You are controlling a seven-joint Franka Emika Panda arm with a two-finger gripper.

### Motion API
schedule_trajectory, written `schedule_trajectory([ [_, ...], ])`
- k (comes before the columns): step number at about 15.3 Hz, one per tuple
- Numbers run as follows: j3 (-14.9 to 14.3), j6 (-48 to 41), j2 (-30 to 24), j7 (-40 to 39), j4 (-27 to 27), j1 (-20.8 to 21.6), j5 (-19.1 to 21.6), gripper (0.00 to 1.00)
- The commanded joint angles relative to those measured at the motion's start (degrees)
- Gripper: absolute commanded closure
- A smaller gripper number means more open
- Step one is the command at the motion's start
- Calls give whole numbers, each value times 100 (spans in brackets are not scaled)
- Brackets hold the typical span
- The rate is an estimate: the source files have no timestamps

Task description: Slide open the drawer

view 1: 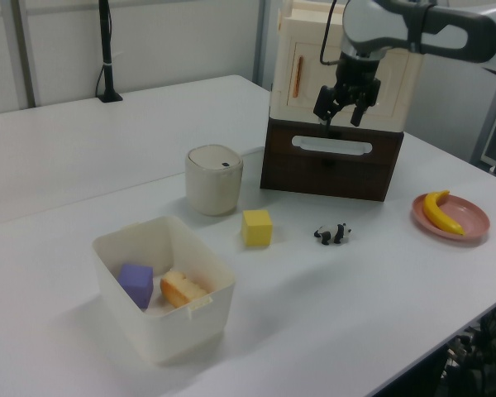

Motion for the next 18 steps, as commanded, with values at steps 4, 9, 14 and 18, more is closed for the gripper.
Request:
schedule_trajectory([
  [4,-14,886,495,-1319,-77,-69,-272,0],
  [9,-5,1510,1144,-1328,177,-69,-605,0],
  [14,-5,1800,1462,-1407,266,-148,-913,0],
  [18,-5,2011,1637,-1573,354,-253,-940,0],
])
